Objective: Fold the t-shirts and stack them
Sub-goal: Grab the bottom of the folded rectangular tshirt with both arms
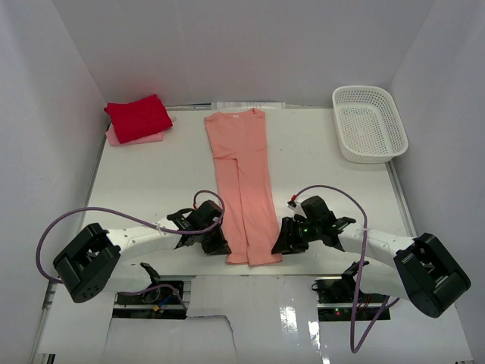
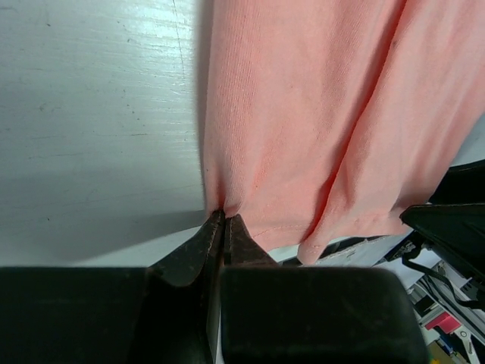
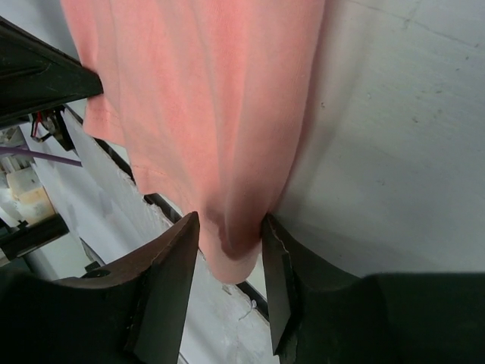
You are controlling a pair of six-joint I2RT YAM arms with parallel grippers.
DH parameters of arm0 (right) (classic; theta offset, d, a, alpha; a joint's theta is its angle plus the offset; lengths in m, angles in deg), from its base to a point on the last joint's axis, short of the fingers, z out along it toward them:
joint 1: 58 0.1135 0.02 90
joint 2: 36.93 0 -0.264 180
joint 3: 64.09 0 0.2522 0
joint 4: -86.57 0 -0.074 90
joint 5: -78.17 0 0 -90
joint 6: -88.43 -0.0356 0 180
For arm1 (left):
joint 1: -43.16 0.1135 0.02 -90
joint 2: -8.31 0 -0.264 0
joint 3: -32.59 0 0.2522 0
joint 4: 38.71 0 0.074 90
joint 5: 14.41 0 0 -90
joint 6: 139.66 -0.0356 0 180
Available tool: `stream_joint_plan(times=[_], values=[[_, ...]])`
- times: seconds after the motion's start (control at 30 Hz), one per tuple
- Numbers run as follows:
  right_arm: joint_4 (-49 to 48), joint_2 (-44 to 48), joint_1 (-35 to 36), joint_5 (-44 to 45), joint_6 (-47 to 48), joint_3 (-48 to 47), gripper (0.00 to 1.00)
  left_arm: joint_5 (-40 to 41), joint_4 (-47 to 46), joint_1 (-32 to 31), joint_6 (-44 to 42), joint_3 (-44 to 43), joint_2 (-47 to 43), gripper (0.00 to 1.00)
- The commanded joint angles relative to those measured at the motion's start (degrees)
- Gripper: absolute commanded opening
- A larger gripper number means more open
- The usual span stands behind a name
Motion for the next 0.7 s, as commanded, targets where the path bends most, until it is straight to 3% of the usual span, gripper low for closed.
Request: stream_joint_plan(times=[0.0, 0.23, 0.43, 0.47, 0.5, 0.6, 0.67], values=[[0.0, -0.2, -0.1, -0.6, -0.3, 1.4, 0.44, -0.3, 0.2, 0.1, 0.6, 1.0, 0.8, 0.15], [-0.3, -1.3, -0.1, -0.2, -0.2, 2.7, 0.09, -0.2, 0.9, 0.8, 1.1, 1.9, 0.2, 0.14], [-0.3, -1.3, -0.1, -0.2, -0.2, 2.1, 0.08, -1.9, 0.4, 3.3, 1.1, 4.4, -2.8, 0.15], [-0.1, -1.4, -0.1, -0.2, -0.1, 2.1, 0.08, -1.7, 0.9, 4.0, 0.9, 4.5, -3.7, 0.34], [0.0, -1.5, -0.1, -0.2, -0.1, 1.8, 0.08, -1.6, 1.5, 4.3, 0.7, 4.7, -5.8, 0.43], [0.2, -1.9, 0.0, -0.1, 0.3, 1.6, 0.08, -2.0, 1.7, 5.0, 1.2, 5.6, -9.0, 0.58], [0.2, -2.1, -0.1, -0.1, 0.4, 1.4, 0.08, -2.8, 1.2, 5.2, 1.4, 6.8, -9.6, 0.61]])
